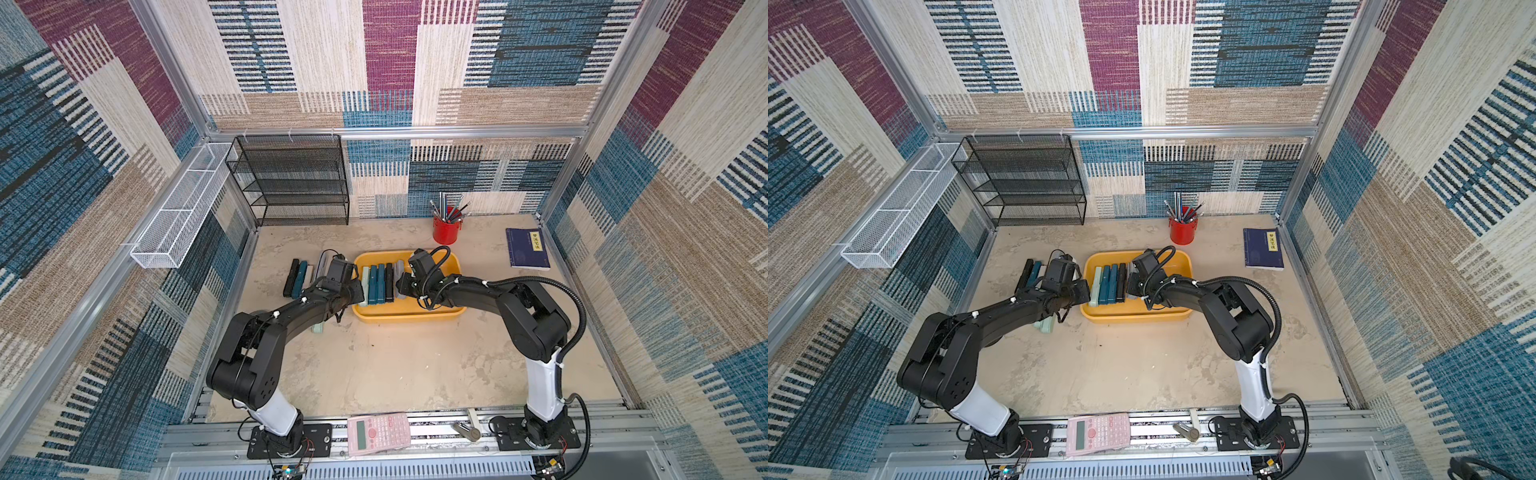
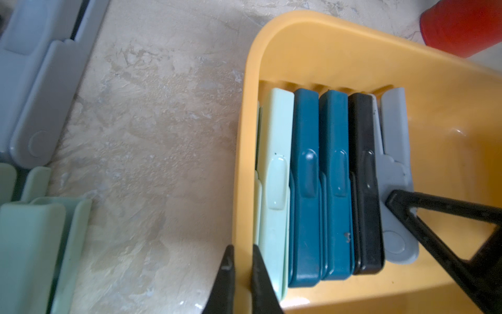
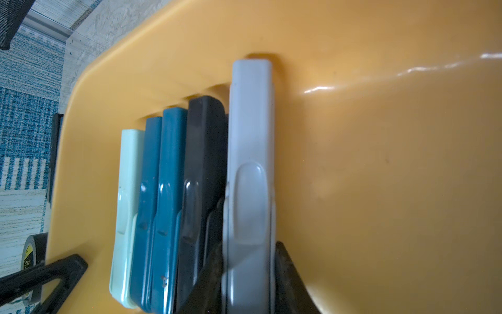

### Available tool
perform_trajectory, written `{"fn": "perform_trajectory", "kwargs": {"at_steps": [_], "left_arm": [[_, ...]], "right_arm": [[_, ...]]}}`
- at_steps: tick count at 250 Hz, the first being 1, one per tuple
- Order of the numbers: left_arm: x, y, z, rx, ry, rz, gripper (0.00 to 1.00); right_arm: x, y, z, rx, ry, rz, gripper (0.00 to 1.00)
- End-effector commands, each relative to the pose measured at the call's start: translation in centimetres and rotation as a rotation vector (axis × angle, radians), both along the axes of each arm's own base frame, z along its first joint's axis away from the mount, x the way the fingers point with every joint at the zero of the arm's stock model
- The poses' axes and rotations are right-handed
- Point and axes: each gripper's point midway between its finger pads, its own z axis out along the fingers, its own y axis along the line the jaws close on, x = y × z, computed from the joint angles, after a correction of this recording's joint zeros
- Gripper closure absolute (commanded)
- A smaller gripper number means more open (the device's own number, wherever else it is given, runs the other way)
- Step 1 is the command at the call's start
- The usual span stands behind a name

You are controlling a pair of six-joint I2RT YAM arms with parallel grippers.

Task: Put the pruning pliers into the storage box
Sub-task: Place the pruning pliers in the storage box, then adjust the storage box at the center of the board.

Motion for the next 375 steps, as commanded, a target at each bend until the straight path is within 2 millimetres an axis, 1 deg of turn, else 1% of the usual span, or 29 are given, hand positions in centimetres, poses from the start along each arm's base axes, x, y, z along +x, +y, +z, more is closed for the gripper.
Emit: {"fn": "perform_trajectory", "kwargs": {"at_steps": [1, 55, 111, 152, 167, 196, 214, 232, 258, 282, 301, 312, 320, 339, 362, 375], "left_arm": [[-0.3, 0.0, -0.1, -0.005, 0.009, 0.001, 1.00], [-0.4, 0.1, -0.1, -0.002, 0.010, 0.000, 1.00], [-0.4, 0.1, -0.1, -0.004, 0.009, 0.000, 1.00], [-0.4, 0.0, 0.0, -0.004, 0.006, -0.003, 1.00], [-0.4, 0.0, 0.1, -0.003, 0.006, -0.005, 1.00], [-0.3, 0.0, 0.2, -0.003, 0.003, -0.007, 1.00], [-0.3, -0.1, 0.2, -0.004, 0.006, -0.011, 1.00], [-0.2, -0.2, 0.2, -0.002, 0.011, -0.016, 1.00], [-0.1, -0.2, 0.3, -0.002, 0.010, -0.019, 1.00], [-0.1, -0.2, 0.4, 0.002, 0.008, -0.020, 1.00], [0.0, -0.2, 0.5, 0.003, 0.007, -0.019, 1.00], [0.0, -0.2, 0.5, 0.001, 0.006, -0.018, 1.00], [0.1, -0.3, 0.6, 0.001, 0.006, -0.019, 1.00], [0.1, -0.2, 0.5, 0.005, 0.008, -0.019, 1.00], [0.2, -0.2, 0.4, 0.016, 0.018, -0.019, 1.00], [0.3, -0.2, 0.4, 0.020, 0.020, -0.021, 1.00]], "right_arm": [[0.5, 0.8, 0.8, 0.040, -0.025, 0.004, 0.68], [0.6, 1.0, 1.2, 0.051, -0.027, 0.005, 0.62], [0.7, 1.4, 2.2, 0.073, -0.045, 0.016, 0.62], [0.6, 1.8, 2.0, 0.086, -0.038, 0.030, 0.63], [0.6, 1.8, 1.8, 0.085, -0.037, 0.029, 0.63], [0.8, 1.7, 2.3, 0.077, -0.046, 0.029, 0.62], [1.0, 1.0, 3.1, 0.052, -0.073, 0.015, 0.61], [1.4, -0.6, 4.3, 0.003, -0.127, -0.020, 0.57], [2.2, -3.9, 6.9, -0.060, -0.197, -0.055, 0.53], [2.7, -8.0, 9.0, -0.121, -0.233, -0.083, 0.51], [3.0, -11.3, 10.0, -0.175, -0.241, -0.082, 0.51], [3.0, -13.2, 10.1, -0.217, -0.234, -0.086, 0.51], [2.9, -14.3, 10.2, -0.244, -0.231, -0.074, 0.51], [2.7, -16.9, 9.8, -0.319, -0.210, -0.069, 0.50], [2.2, -18.6, 8.2, -0.371, -0.174, -0.043, 0.50], [2.0, -19.1, 7.0, -0.382, -0.145, -0.031, 0.50]]}}
